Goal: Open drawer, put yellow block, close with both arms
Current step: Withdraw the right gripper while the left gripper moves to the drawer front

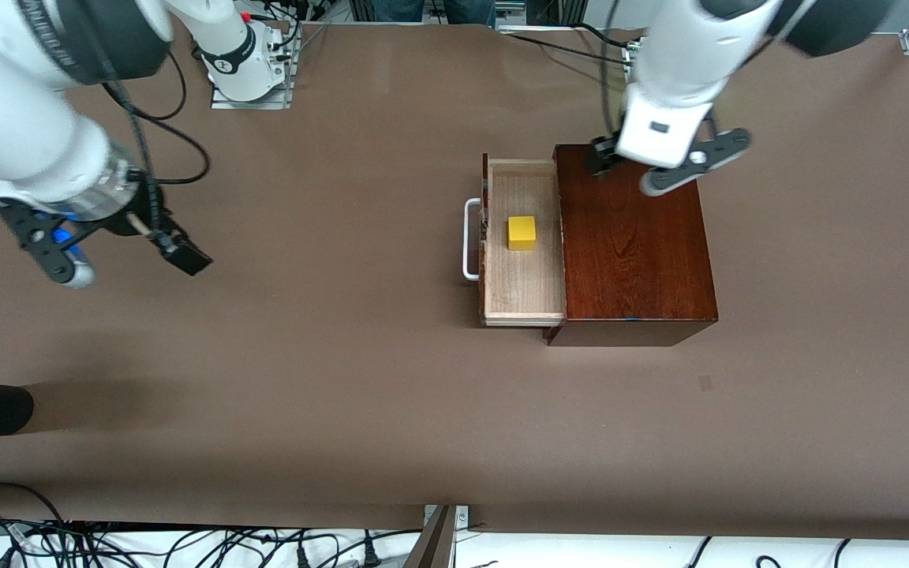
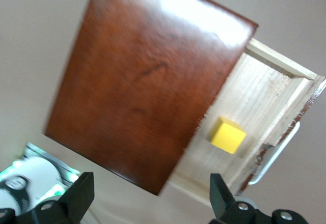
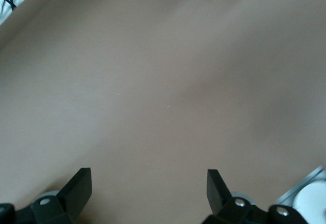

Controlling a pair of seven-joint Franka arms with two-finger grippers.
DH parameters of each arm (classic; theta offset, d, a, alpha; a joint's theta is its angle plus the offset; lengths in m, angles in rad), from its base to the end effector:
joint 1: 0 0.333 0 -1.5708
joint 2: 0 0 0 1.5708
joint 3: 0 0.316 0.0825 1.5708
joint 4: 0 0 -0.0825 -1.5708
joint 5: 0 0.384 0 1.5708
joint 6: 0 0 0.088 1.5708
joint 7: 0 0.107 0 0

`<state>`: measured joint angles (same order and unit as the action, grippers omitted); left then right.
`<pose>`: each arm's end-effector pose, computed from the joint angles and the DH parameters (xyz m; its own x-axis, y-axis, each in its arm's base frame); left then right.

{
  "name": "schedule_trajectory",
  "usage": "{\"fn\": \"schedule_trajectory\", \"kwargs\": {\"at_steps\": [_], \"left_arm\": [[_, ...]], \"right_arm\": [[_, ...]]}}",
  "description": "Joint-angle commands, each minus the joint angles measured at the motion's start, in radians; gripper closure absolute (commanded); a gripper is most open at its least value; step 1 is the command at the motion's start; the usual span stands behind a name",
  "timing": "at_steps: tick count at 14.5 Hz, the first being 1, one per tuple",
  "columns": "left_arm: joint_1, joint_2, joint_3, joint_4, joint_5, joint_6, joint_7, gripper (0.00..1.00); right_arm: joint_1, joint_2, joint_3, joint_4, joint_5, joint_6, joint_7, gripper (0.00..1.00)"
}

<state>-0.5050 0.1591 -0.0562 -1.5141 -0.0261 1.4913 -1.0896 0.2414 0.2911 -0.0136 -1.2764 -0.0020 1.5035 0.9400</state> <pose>0.4984 -0.3140 0.5538 0.8536 0.5082 -0.1145 0.4919 -0.8587 -0.1440 0.6178 0.1444 0.5834 0.7562 -0.6536 -0.0329 -0.6515 -0.7566 0.0551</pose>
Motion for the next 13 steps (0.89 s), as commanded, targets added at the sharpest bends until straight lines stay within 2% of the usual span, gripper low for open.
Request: {"fn": "schedule_trajectory", "kwargs": {"at_steps": [1,3,5,8,11,12,13], "left_arm": [[-0.073,0.086,0.012,0.034,-0.029,0.065,-0.160,0.00],[-0.116,0.149,-0.010,0.047,-0.028,0.128,-0.269,0.00],[-0.121,0.207,-0.056,0.074,-0.028,0.190,-0.382,0.00],[-0.167,0.278,-0.073,0.101,-0.028,0.268,-0.542,0.00],[-0.210,0.356,-0.080,0.169,-0.028,0.296,-0.674,0.01],[-0.223,0.385,-0.082,0.192,-0.028,0.296,-0.709,0.09],[-0.239,0.413,-0.082,0.216,-0.028,0.296,-0.733,0.21]], "right_arm": [[-0.088,-0.110,0.020,-0.138,0.023,0.009,-0.241,0.00],[-0.146,-0.138,0.021,-0.191,0.028,0.012,-0.358,0.00],[-0.197,-0.147,0.023,-0.208,0.028,-0.008,-0.508,0.00],[-0.244,-0.153,0.021,-0.221,0.028,-0.034,-0.737,0.00],[-0.246,-0.213,-0.026,-0.299,0.036,-0.023,-0.956,0.00],[-0.244,-0.239,-0.028,-0.331,0.036,-0.010,-0.964,0.00],[-0.243,-0.269,-0.029,-0.368,0.036,0.019,-0.966,0.00]]}}
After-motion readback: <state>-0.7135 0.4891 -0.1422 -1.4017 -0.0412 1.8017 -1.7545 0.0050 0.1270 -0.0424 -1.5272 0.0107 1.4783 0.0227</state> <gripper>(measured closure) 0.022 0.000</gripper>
